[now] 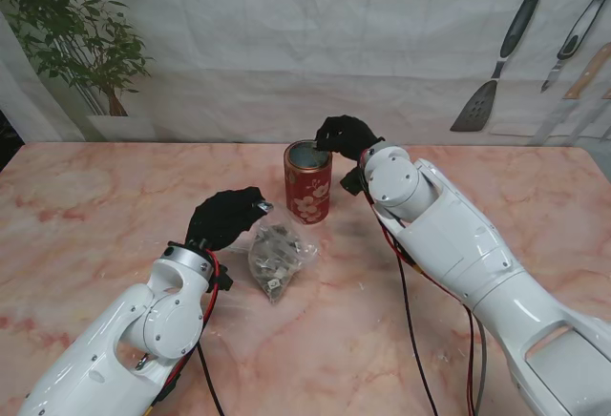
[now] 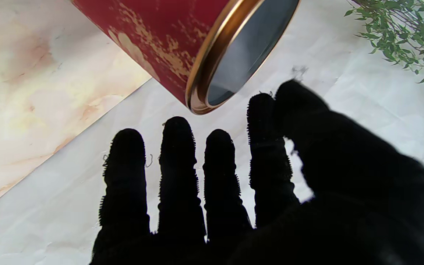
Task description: Insert tea bags into the tea bag box
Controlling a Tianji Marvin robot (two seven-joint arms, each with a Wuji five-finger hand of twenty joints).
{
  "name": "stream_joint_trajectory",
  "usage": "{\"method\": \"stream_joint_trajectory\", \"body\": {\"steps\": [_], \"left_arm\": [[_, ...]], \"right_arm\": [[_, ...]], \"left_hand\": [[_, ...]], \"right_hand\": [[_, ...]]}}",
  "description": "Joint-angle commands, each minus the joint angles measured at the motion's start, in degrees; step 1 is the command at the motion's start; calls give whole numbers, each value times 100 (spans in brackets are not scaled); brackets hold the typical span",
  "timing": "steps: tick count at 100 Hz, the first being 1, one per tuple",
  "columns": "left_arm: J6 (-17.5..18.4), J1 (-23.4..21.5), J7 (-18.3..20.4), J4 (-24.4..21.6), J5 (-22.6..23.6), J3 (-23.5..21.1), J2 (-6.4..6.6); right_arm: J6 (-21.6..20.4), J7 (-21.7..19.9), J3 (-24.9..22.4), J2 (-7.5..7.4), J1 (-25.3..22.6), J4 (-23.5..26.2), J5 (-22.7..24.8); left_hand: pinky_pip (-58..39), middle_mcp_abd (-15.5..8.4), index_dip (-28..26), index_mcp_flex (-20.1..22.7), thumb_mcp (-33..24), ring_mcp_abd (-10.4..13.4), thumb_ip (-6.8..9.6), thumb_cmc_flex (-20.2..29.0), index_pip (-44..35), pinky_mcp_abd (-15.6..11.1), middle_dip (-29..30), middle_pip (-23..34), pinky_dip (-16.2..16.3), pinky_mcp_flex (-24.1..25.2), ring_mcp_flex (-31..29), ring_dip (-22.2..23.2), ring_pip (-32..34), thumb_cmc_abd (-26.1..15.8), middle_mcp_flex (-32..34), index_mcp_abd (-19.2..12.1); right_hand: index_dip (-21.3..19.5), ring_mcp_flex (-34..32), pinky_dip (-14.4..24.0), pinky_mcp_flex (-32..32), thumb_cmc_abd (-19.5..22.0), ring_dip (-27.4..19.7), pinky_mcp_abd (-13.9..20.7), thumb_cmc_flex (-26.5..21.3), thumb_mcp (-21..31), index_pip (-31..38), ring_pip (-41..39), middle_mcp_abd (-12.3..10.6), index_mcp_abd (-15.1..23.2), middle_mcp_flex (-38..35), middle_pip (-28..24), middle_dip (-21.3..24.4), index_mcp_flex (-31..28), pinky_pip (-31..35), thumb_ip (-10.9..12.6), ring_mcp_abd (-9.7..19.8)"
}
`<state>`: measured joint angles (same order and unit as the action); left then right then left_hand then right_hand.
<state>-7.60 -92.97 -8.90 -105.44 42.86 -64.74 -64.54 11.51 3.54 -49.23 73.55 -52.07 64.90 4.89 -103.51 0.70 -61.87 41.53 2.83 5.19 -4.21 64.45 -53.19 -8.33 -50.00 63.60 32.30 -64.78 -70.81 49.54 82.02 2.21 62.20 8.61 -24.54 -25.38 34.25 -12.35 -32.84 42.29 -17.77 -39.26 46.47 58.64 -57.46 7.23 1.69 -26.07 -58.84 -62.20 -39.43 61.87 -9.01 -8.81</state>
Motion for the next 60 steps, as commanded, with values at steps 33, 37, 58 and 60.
{"method": "stream_joint_trajectory", "body": {"steps": [33,37,58,60], "left_arm": [[32,-10,98,-28,-14,-17,6],[33,-6,99,-27,-13,-16,6],[1,23,131,-28,15,-16,13],[-6,29,136,-28,18,-16,13]], "right_arm": [[127,-92,-21,-3,-9,79,82],[117,-102,-30,-11,-17,93,80],[75,-134,-132,-73,-104,231,146],[72,-138,-147,-79,-116,250,146]], "left_hand": [[-1512,197,-288,494,-92,-474,189,333,-874,-1208,-110,612,-63,90,-203,11,502,-334,217,1109],[-1512,197,-288,495,-91,-474,189,332,-874,-1208,-110,612,-63,90,-203,11,502,-333,217,1113],[-1512,197,-288,493,-90,-474,190,327,-874,-1208,-110,612,-63,90,-203,11,502,-331,217,1112],[-1512,197,-288,493,-90,-474,190,326,-874,-1208,-110,612,-63,90,-203,11,502,-331,217,1112]], "right_hand": [[-1001,235,44,147,-563,60,155,1374,136,-1745,-73,-54,3,538,-29,64,950,95,273,136],[-1013,251,46,154,-553,59,150,1383,115,-1762,-65,-54,-4,561,-17,66,962,90,277,134],[-1051,250,57,154,-526,62,135,1333,117,-1811,-57,-51,51,577,9,75,943,81,299,133],[-1054,250,57,153,-527,62,135,1331,118,-1812,-57,-51,56,576,9,76,935,80,299,133]]}}
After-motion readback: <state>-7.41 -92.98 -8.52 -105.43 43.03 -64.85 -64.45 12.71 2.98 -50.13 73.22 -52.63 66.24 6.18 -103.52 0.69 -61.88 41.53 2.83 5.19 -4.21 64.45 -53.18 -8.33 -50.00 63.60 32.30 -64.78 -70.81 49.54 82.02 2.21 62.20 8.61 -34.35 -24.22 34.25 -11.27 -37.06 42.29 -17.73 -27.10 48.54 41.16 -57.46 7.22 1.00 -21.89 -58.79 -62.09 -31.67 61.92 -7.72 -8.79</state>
